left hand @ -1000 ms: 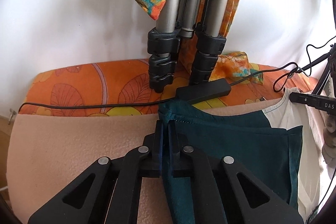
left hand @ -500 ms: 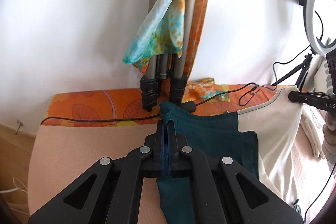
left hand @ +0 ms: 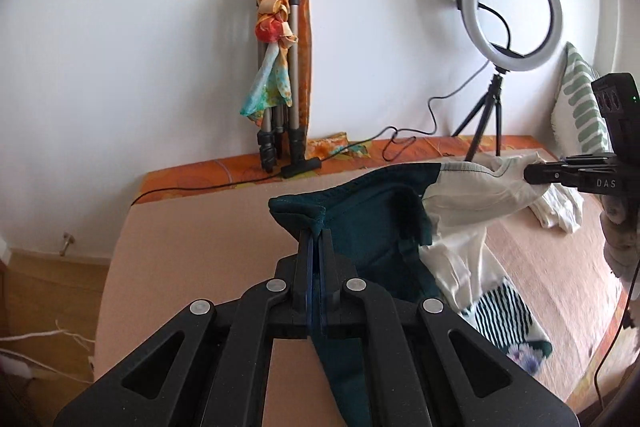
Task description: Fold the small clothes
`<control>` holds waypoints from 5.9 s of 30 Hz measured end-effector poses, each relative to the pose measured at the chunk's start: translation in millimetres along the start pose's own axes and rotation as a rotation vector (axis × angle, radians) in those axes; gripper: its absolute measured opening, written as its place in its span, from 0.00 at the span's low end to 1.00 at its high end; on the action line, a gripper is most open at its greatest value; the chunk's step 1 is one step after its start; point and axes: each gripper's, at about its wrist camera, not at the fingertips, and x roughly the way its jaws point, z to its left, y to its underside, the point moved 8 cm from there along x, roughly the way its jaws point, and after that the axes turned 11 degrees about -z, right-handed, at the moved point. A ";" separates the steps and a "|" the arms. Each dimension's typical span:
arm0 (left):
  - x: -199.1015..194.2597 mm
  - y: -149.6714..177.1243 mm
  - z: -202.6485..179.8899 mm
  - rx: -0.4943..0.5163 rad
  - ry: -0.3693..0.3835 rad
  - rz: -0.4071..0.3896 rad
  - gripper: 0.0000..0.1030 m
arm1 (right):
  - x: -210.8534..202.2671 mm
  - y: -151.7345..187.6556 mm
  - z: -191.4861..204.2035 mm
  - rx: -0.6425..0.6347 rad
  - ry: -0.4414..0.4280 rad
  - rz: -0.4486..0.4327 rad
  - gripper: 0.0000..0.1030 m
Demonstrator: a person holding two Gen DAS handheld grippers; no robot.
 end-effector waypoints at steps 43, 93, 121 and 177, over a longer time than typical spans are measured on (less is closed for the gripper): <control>-83.7 178.3 -64.1 0.375 0.022 0.196 0.30 | -69.8 216.2 -25.9 0.360 0.094 0.185 0.43; -8.2 158.2 -68.3 -0.035 0.162 0.335 0.30 | 95.5 79.0 16.4 0.076 -0.013 0.236 0.11; -86.1 181.0 -19.4 -0.429 0.086 0.293 0.67 | -8.2 104.5 -75.1 0.342 -0.004 0.091 0.58; -60.1 115.7 -105.8 -0.298 0.237 0.140 0.04 | -21.8 26.1 -67.9 0.264 0.003 -0.074 0.06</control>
